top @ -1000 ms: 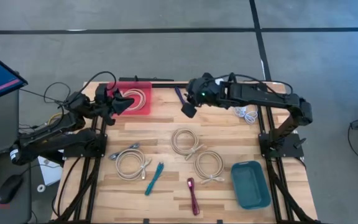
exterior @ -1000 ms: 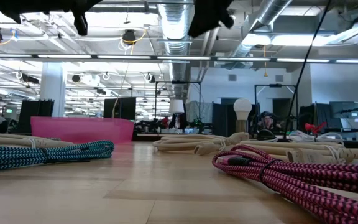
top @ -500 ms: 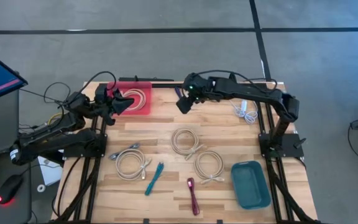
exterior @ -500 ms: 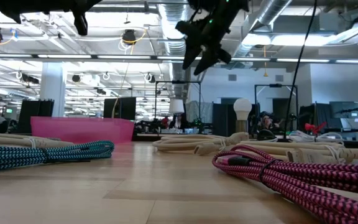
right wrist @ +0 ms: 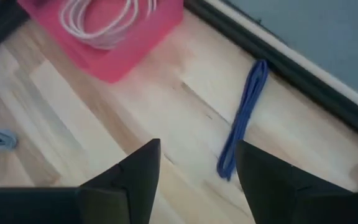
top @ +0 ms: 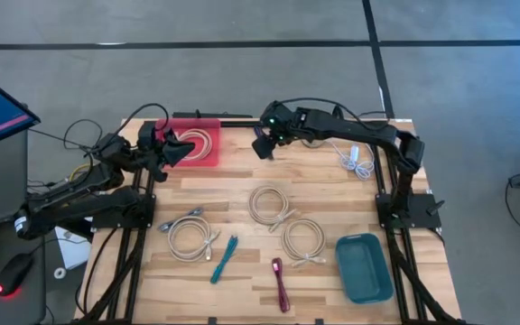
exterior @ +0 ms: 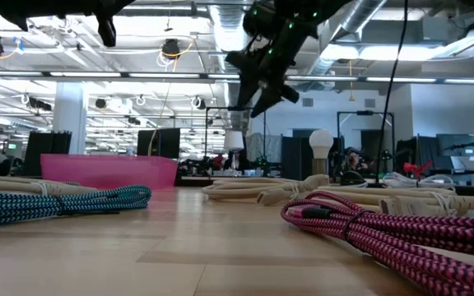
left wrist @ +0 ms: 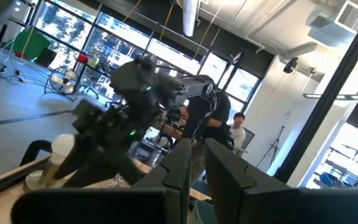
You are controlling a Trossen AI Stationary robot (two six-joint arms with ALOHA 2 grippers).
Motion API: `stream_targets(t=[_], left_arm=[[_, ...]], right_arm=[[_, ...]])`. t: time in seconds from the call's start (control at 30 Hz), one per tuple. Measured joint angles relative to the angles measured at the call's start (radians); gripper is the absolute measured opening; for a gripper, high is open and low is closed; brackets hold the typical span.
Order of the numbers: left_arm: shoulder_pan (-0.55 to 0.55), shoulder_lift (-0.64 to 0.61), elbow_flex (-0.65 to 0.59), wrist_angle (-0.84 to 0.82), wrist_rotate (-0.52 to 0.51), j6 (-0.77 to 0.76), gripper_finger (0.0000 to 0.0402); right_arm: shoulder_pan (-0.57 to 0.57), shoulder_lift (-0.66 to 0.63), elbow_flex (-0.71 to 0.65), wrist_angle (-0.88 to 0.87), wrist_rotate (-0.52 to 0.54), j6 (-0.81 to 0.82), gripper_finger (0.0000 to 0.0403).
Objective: Pick & Place USB Port
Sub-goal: Put the violet charger cable into the blue bin
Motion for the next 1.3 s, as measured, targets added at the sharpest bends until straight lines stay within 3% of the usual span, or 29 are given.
stream_targets(t=[0.43,0.87,1.3], left_arm=[[0.000,0.000,0.000,0.000,0.000,-0.001,0.0046],[0.000,0.000,0.000,0.000,0.001,0.000,0.0046],[0.000,0.000,0.000,0.000,0.003,-0.003,0.0046]], right_arm=[[0.002,0.139,-0.001,0.008,-0.025,0.002,0.0193],[-0.016,0.143,-0.002,0.035,-0.022,0.000,0.0182],[-0.010,0.290,-0.005,0.025,-0.019,0.033,0.0183]])
